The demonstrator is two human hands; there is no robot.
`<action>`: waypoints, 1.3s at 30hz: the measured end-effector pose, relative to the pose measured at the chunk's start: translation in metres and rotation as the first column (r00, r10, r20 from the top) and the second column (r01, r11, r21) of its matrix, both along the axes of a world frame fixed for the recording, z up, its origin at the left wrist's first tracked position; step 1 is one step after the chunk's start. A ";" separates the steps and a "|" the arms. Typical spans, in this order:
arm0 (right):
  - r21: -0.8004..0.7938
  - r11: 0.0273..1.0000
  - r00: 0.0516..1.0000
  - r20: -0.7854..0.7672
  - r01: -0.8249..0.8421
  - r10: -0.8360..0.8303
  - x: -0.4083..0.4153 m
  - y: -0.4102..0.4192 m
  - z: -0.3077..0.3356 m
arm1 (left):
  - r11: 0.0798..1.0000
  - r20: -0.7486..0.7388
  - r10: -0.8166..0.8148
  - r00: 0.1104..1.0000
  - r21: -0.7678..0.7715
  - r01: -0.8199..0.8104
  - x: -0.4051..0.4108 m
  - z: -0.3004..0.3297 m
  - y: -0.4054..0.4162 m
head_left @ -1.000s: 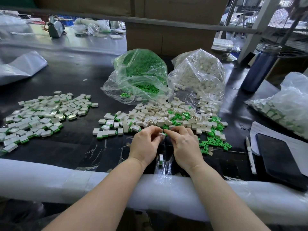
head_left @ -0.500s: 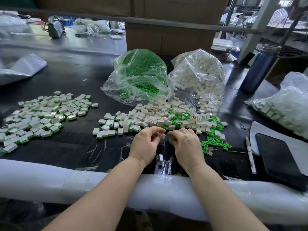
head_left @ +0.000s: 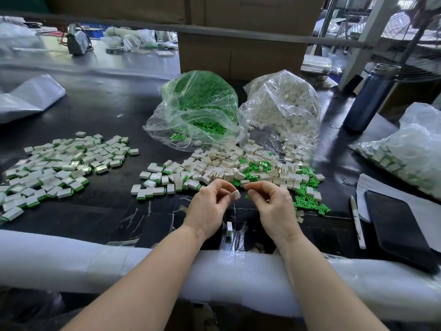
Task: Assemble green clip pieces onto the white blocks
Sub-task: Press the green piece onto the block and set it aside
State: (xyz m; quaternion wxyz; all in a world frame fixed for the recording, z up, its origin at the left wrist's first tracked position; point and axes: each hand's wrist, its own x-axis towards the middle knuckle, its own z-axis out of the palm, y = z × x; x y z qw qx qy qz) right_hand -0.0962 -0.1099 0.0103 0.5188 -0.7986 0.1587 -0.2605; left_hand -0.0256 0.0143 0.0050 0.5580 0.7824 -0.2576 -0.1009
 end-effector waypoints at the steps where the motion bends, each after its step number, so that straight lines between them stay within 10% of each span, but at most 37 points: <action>1: 0.003 1.000 1.000 0.005 0.001 -0.001 0.000 -0.001 0.000 | 1.000 0.012 -0.004 1.000 0.002 0.004 0.000 0.000 0.000; 39: 0.002 0.998 0.998 0.025 -0.059 0.059 -0.002 0.001 0.002 | 0.996 -0.044 -0.047 0.998 -0.079 0.044 -0.001 0.004 0.002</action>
